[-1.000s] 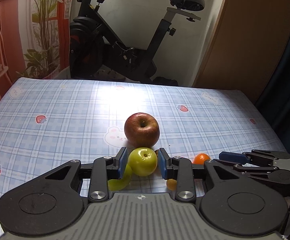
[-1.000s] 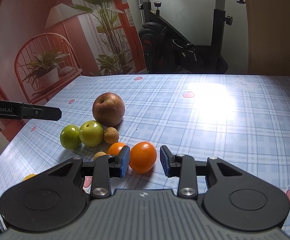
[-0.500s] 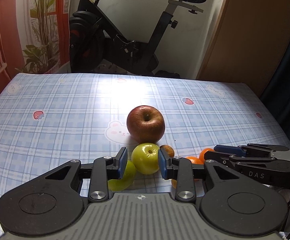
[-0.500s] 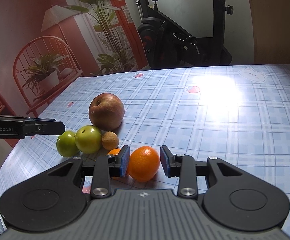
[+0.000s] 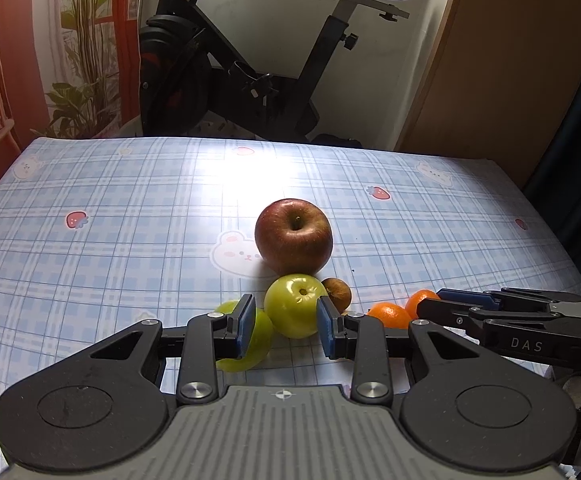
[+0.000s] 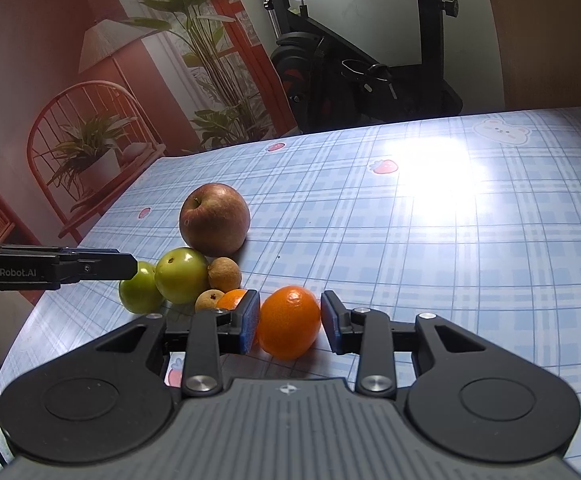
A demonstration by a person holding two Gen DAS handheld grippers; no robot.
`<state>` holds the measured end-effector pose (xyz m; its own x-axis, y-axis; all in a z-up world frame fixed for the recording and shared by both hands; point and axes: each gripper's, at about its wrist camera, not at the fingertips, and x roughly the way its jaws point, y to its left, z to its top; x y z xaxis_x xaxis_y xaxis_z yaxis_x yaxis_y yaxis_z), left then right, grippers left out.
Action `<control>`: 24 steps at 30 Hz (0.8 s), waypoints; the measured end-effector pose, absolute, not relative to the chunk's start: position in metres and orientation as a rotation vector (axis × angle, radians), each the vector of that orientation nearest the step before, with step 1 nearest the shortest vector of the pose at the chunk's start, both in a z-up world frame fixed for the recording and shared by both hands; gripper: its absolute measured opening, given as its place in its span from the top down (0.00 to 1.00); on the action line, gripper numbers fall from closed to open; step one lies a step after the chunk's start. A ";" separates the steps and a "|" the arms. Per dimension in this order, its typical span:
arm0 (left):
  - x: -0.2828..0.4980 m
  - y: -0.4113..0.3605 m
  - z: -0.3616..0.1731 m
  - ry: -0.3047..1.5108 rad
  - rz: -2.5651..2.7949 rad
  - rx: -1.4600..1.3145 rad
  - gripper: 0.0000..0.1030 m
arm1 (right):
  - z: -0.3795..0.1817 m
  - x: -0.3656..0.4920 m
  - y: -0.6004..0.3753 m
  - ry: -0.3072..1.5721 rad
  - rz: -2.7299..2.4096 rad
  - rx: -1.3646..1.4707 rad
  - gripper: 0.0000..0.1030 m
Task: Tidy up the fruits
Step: 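Close the right tool fingers around the orange and lift it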
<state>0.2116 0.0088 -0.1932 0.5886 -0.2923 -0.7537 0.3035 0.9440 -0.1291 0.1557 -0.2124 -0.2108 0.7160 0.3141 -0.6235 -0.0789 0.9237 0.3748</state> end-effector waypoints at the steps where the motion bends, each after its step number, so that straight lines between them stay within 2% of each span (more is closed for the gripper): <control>1: 0.211 0.010 -0.193 0.877 -0.345 0.012 0.66 | -0.210 0.154 -0.213 0.744 0.221 0.336 0.65; 16: 0.207 0.015 -0.193 0.892 -0.328 -0.023 0.66 | -0.212 0.153 -0.211 0.764 0.228 0.356 0.61; 24: 0.206 0.013 -0.197 0.910 -0.339 -0.029 0.66 | -0.215 0.151 -0.205 0.767 0.244 0.342 0.64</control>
